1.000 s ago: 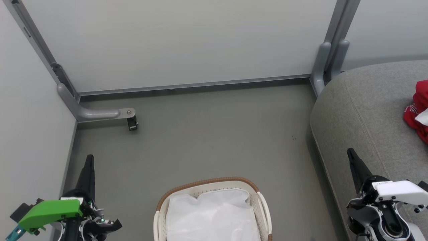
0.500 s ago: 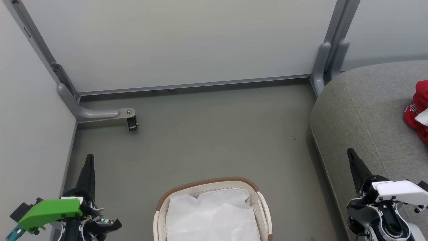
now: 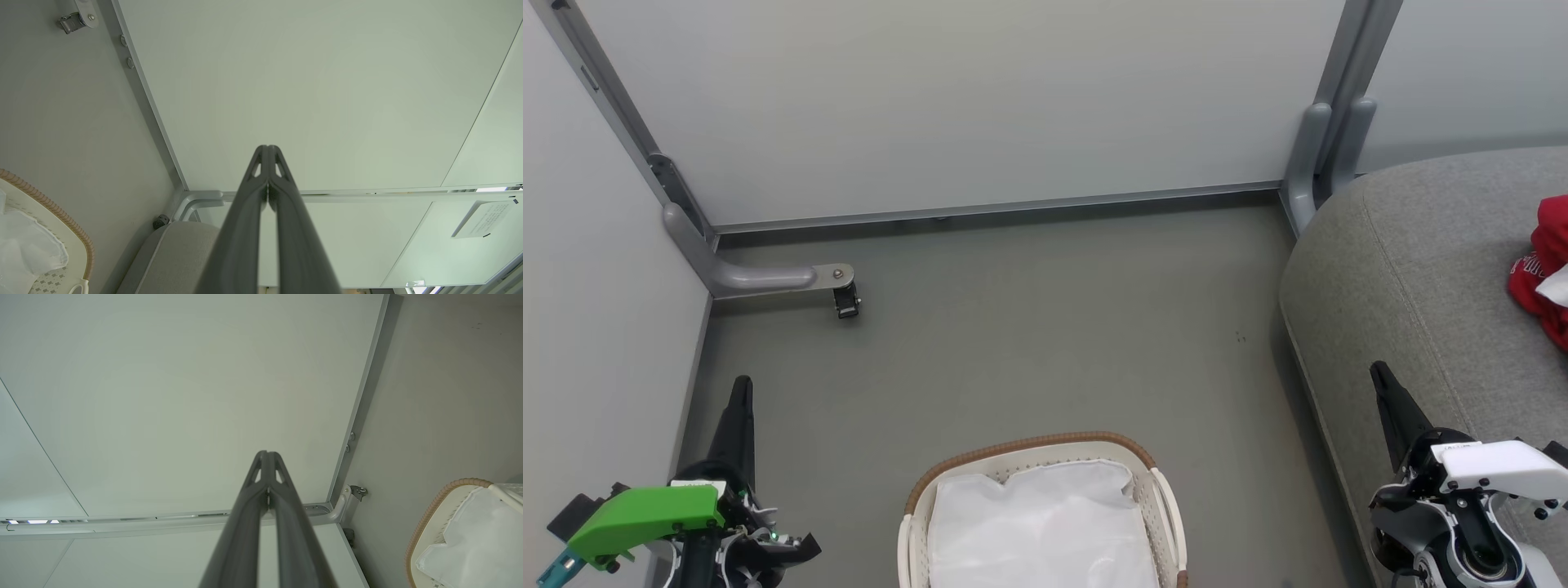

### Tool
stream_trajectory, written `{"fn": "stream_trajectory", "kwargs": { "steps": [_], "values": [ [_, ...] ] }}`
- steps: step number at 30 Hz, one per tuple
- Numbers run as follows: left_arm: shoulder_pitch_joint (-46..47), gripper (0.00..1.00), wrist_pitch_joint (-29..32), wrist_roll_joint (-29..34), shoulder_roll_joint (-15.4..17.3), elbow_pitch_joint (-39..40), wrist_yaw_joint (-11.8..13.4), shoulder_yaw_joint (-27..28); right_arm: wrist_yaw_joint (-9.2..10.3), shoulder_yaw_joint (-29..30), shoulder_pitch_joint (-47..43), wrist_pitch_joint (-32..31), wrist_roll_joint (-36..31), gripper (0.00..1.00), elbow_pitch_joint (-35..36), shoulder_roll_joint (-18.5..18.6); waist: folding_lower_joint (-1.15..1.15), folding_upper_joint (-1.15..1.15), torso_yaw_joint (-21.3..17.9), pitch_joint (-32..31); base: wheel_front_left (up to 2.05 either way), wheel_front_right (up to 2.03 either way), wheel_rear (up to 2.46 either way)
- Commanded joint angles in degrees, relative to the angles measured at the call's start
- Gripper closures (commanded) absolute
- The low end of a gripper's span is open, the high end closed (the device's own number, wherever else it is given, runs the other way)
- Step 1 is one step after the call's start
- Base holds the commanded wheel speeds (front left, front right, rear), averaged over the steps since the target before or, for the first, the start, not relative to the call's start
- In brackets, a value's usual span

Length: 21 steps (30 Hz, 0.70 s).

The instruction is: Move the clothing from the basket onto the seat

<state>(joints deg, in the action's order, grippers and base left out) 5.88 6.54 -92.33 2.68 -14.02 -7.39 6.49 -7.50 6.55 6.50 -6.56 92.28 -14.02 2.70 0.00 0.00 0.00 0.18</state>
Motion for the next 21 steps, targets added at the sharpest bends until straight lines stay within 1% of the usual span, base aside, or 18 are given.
{"fn": "stream_trajectory", "kwargs": {
  "steps": [1,21],
  "values": [
    [0.6,1.0,0.2,-0.2,0.4,0.1,-0.2,0.1,0.03,0.1,-0.6,-0.2,0.2,1.0,0.2,0.3,0.0,0.0,0.0,0.0,0.0,0.0,0.0],
    [0.6,1.0,0.2,-0.2,0.4,0.1,-0.2,0.1,0.02,0.1,-0.6,-0.2,0.2,1.0,0.2,0.3,0.0,0.0,0.0,0.0,0.0,0.0,0.0]
  ]
}}
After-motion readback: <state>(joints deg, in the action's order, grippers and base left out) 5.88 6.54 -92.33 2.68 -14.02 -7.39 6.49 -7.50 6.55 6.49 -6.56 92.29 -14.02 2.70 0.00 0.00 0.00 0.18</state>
